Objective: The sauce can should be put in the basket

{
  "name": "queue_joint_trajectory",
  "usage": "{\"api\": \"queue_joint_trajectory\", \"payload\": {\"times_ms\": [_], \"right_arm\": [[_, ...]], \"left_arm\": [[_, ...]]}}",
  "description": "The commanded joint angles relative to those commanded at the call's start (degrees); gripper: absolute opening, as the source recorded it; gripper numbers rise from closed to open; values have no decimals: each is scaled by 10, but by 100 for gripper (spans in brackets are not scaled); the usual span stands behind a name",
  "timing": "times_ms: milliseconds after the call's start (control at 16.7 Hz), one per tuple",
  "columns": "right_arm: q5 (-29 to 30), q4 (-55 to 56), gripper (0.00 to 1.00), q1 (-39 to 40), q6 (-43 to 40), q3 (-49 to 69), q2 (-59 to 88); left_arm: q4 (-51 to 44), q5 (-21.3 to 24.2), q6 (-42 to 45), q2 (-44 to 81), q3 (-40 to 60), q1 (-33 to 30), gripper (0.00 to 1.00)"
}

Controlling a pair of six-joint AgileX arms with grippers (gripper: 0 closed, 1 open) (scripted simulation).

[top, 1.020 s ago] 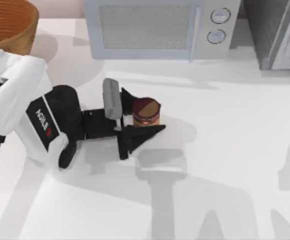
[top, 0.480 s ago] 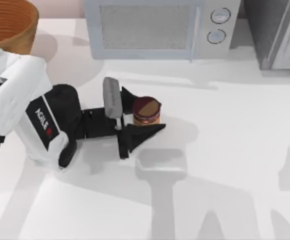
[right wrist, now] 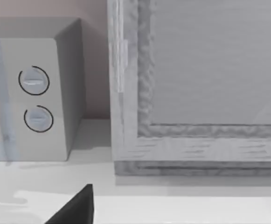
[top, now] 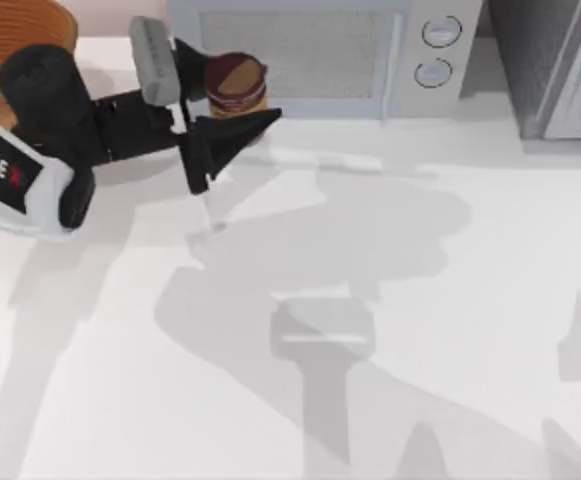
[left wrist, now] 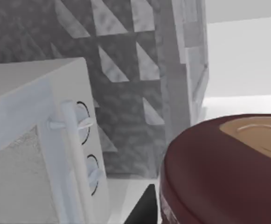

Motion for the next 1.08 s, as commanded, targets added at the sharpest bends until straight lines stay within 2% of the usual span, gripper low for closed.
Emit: {"api": "queue_joint_trajectory", "payload": {"times_ms": [300, 780, 900, 1080], "right_arm": [[0, 0, 100, 0, 0, 0, 0], [0, 0, 100, 0, 0, 0, 0], [0, 0, 100, 0, 0, 0, 0], [0, 0, 100, 0, 0, 0, 0]], "left_arm": [[-88, 25, 5, -55, 69, 115, 0], [-364, 99, 20, -39, 235, 347, 0], [-401, 99, 20, -41, 259, 376, 0], [-414, 96, 18, -44, 268, 386, 0]]}}
